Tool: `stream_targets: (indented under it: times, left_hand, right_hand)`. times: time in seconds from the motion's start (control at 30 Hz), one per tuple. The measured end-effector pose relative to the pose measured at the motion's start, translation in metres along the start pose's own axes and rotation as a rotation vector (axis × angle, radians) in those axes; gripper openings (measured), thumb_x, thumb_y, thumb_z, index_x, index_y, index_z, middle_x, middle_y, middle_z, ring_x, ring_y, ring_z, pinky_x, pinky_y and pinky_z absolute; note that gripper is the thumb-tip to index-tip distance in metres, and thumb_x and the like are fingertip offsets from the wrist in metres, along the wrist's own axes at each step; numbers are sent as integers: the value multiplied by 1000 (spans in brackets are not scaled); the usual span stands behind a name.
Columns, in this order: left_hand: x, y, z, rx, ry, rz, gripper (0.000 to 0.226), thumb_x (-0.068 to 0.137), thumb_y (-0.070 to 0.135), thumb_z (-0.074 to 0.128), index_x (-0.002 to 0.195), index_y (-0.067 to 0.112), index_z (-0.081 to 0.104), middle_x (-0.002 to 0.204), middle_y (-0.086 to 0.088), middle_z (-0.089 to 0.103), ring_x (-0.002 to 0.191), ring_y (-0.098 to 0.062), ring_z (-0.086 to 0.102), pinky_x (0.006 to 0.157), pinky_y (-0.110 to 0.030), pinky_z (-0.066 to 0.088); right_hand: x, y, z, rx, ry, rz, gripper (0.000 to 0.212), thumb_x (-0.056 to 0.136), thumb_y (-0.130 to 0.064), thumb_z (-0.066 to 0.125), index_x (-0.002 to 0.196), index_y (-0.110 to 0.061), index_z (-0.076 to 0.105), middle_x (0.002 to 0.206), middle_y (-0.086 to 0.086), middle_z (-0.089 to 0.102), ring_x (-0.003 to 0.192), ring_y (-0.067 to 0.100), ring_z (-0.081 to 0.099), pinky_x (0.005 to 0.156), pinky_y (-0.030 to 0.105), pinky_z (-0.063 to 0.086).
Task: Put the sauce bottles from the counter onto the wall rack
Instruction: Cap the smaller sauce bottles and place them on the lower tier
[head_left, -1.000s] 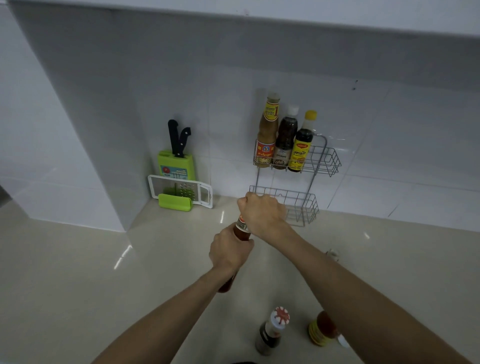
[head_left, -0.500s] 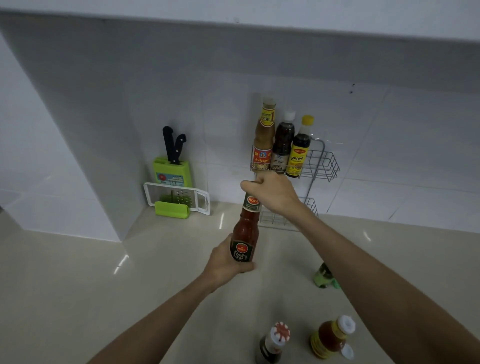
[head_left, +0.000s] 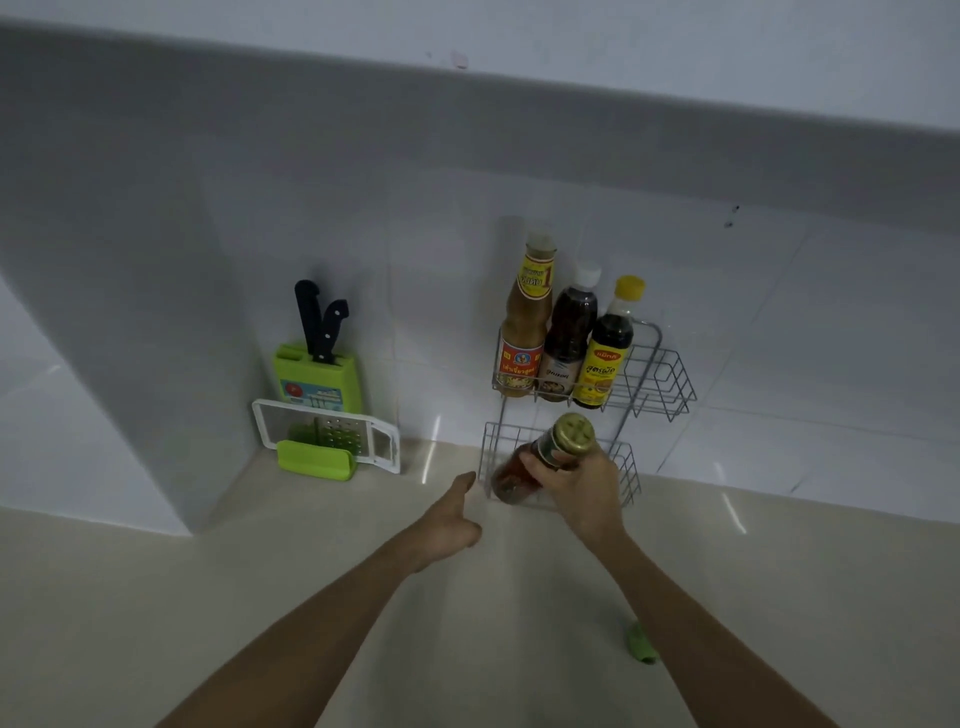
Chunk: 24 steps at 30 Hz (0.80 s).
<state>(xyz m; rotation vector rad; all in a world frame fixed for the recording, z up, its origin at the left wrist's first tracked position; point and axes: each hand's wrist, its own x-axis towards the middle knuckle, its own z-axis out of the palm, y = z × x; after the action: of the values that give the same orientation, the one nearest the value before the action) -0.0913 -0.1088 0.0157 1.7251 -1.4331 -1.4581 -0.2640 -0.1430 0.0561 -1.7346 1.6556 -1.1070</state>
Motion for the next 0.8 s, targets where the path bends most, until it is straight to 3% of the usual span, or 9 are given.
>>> stream_targets:
  times: [0.17, 0.33, 0.4, 0.43, 0.47, 0.5, 0.57, 0.63, 0.8]
  left_hand:
    - [47, 9, -6, -219, 27, -128, 77, 86, 5, 44, 154, 14, 8, 162, -7, 10, 148, -25, 14, 115, -34, 20]
    - [76, 7, -8, -328, 31, -166, 69, 88, 7, 43, 152, 11, 16, 161, -10, 13, 148, -25, 13, 116, -35, 16]
    - [83, 4, -7, -356, 44, -179, 43, 91, 11, 41, 133, 18, 46, 156, -12, 25, 143, -24, 23, 112, -35, 19]
    - [85, 4, -7, -390, 45, -188, 27, 93, 15, 39, 113, 22, 55, 150, -13, 33, 136, -23, 31, 109, -35, 22]
    - [86, 5, -7, -428, 44, -171, 23, 96, 20, 35, 106, 21, 56, 145, -11, 38, 130, -21, 34, 108, -35, 21]
    - [88, 4, -8, -477, 32, -151, 32, 100, 27, 29, 118, 19, 54, 148, -8, 37, 132, -18, 33, 111, -35, 18]
    - [94, 4, -8, -556, 4, -143, 59, 101, 46, 13, 150, 16, 24, 160, -1, 18, 148, -14, 14, 119, -36, 4]
    - [100, 2, -8, -606, -22, -159, 71, 96, 57, 2, 153, 15, 7, 163, 0, 5, 150, -13, 1, 120, -36, -3]
    - [102, -3, -7, -686, -67, -177, 80, 90, 65, -5, 154, 17, 3, 163, 3, 3, 150, -12, -2, 120, -38, -7]
  right_hand:
    - [15, 16, 24, 198, -52, -25, 40, 65, -16, 88, 93, -26, 61, 87, -8, 68, 82, -3, 63, 66, 6, 47]
    - [37, 26, 53, 153, -46, -20, 41, 69, -14, 85, 91, -34, 57, 93, -1, 68, 88, 12, 65, 70, 16, 50]
    - [44, 27, 60, 101, -63, 8, 36, 71, -17, 83, 98, -23, 60, 92, -3, 66, 87, 16, 64, 67, 11, 45]
    - [48, 26, 63, 58, -75, 27, 36, 73, -19, 82, 102, -17, 60, 91, -4, 64, 85, 15, 61, 63, 8, 42]
    - [53, 25, 66, 15, -86, 41, 37, 75, -22, 80, 105, -14, 60, 92, -3, 63, 84, 14, 58, 60, 7, 39]
    - [58, 25, 69, -24, -97, 52, 39, 76, -25, 80, 106, -12, 60, 94, -1, 63, 84, 13, 56, 61, 9, 38]
    - [69, 26, 75, -68, -128, 80, 41, 76, -30, 79, 106, -12, 58, 102, 4, 65, 87, 16, 57, 70, 23, 43]
    - [76, 29, 80, -102, -164, 97, 43, 74, -33, 80, 105, -12, 57, 105, 7, 65, 92, 22, 62, 76, 31, 49]
    - [87, 35, 85, -161, -184, 133, 43, 77, -37, 77, 103, -9, 57, 104, 10, 65, 92, 25, 62, 75, 32, 50]
